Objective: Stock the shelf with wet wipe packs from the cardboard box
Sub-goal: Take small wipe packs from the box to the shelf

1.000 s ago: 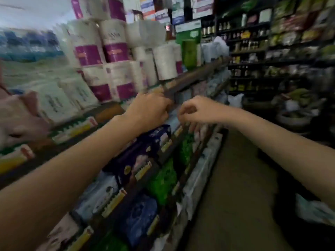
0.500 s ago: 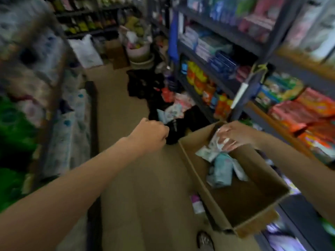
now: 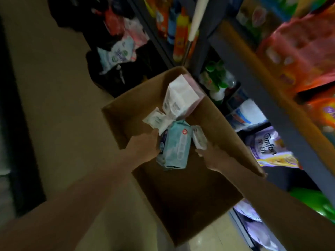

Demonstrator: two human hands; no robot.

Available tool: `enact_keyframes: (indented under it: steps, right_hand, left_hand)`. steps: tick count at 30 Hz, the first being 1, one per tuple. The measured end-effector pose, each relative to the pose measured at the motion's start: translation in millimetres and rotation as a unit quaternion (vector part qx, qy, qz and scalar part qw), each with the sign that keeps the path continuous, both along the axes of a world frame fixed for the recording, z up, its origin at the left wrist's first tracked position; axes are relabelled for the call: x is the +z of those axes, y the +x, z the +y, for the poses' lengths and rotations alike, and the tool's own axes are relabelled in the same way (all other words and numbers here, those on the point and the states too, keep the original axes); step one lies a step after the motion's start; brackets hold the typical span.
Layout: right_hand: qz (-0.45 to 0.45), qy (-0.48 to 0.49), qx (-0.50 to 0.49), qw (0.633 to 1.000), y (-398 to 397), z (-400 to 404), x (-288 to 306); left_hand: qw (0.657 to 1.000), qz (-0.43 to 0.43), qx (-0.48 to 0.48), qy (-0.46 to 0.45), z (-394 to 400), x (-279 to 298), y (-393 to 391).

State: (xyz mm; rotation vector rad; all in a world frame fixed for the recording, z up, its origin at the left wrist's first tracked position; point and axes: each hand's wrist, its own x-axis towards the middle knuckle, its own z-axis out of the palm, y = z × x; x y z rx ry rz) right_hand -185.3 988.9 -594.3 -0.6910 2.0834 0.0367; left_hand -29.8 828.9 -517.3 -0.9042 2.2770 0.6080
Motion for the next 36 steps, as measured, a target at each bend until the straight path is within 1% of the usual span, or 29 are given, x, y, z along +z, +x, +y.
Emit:
enact_keyframes:
  steps: [1,2,4,5,6,7,8,9,10,11,13,14,15,16,18,20,21,24,26,29,32,33,36]
  right_hand:
    - [0.007,-0.014,-0.036,0.999,-1.1,-3.6,-12.0]
    - [0.026,-0.020,-0.037,0.999,-2.3,-6.0,-27.1]
    - [0.044,0.007,0.001,0.999,-5.5,-11.8,-48.7]
    - [0.048,0.019,0.039,0.998,-7.1,-15.0,-56.8]
    - [0.050,0.027,0.091,0.994,-8.2,-19.6,-59.4]
    - [0.050,0.029,0.129,0.990,-10.2,-22.6,-61.3]
    - [0.053,0.024,0.145,0.988,-12.6,-25.1,-60.7]
    - [0.059,0.019,0.140,0.988,-13.7,-26.7,-59.6]
    - [0.077,-0.002,0.131,0.988,-14.9,-28.2,-57.2]
    - [0.099,-0.036,0.110,0.988,-16.2,-29.1,-55.7]
    - [0.146,-0.086,0.082,0.982,-20.6,-30.6,-54.7]
    - [0.158,-0.107,0.056,0.980,-23.9,-32.7,-52.0]
    - [0.156,-0.119,0.026,0.980,-27.2,-34.1,-50.9]
    - [0.147,-0.123,-0.003,0.981,-28.6,-37.2,-46.0]
    - [0.124,-0.120,-0.031,0.984,-26.7,-46.4,-27.2]
    - [0.110,-0.141,-0.029,0.983,-24.1,-58.8,-4.4]
    - [0.096,-0.150,-0.029,0.984,-22.6,-66.2,8.8]
    - [-0.019,-0.178,-0.049,0.983,-14.9,-93.1,57.4]
    - [-0.093,-0.201,-0.063,0.973,-5.4,-111.5,94.8]
    - [-0.135,-0.250,-0.055,0.957,16.3,-135.5,157.2]
    - [-0.208,-0.324,-0.060,0.921,50.9,-156.5,211.8]
    - [-0.230,-0.339,-0.058,0.910,66.3,-162.9,226.5]
    - [-0.279,-0.377,-0.056,0.881,125.0,-176.3,266.7]
  left_hand:
    - [0.997,0.001,0.068,0.042,-1.7,-19.6,-5.4]
    - [0.989,0.006,0.126,0.073,-2.4,-36.8,-10.3]
    - [0.977,0.009,0.197,0.085,-7.1,-68.9,-21.0]
    - [0.968,0.004,0.238,0.084,-10.0,-78.8,-27.2]
    - [0.954,0.016,0.285,0.097,-12.9,-87.7,-33.7]
    - [0.927,0.051,0.348,0.132,-13.4,-93.1,-42.1]
    - [0.879,0.093,0.432,0.181,-12.5,-96.4,-51.4]
    - [0.814,0.125,0.518,0.230,-11.9,-97.9,-59.8]
    - [0.757,0.146,0.581,0.260,-12.9,-100.8,-65.9]
    - [0.712,0.157,0.624,0.281,-13.5,-103.6,-70.3]
    - [0.646,0.179,0.681,0.296,-12.2,-109.3,-73.8]
    - [0.626,0.201,0.700,0.279,-11.0,-111.2,-73.7]
    - [0.613,0.224,0.715,0.250,-10.7,-112.6,-72.7]
    - [0.610,0.244,0.721,0.222,-11.3,-115.3,-69.6]
    - [0.624,0.258,0.715,0.181,-11.0,-108.5,-63.2]
    - [0.634,0.267,0.710,0.153,-14.2,-90.7,-54.1]
    - [0.644,0.271,0.701,0.142,-16.2,-78.6,-48.0]
    - [0.686,0.281,0.654,0.153,-23.1,-34.9,-23.8]
    - [0.698,0.312,0.622,0.166,-27.9,2.3,-3.9]
    - [0.706,0.369,0.585,0.154,-40.1,65.6,36.1]
    - [0.721,0.424,0.533,0.129,-55.6,126.6,89.1]
    - [0.720,0.441,0.520,0.127,-60.3,147.5,107.3]
    - [0.692,0.486,0.520,0.121,-73.2,203.3,165.9]
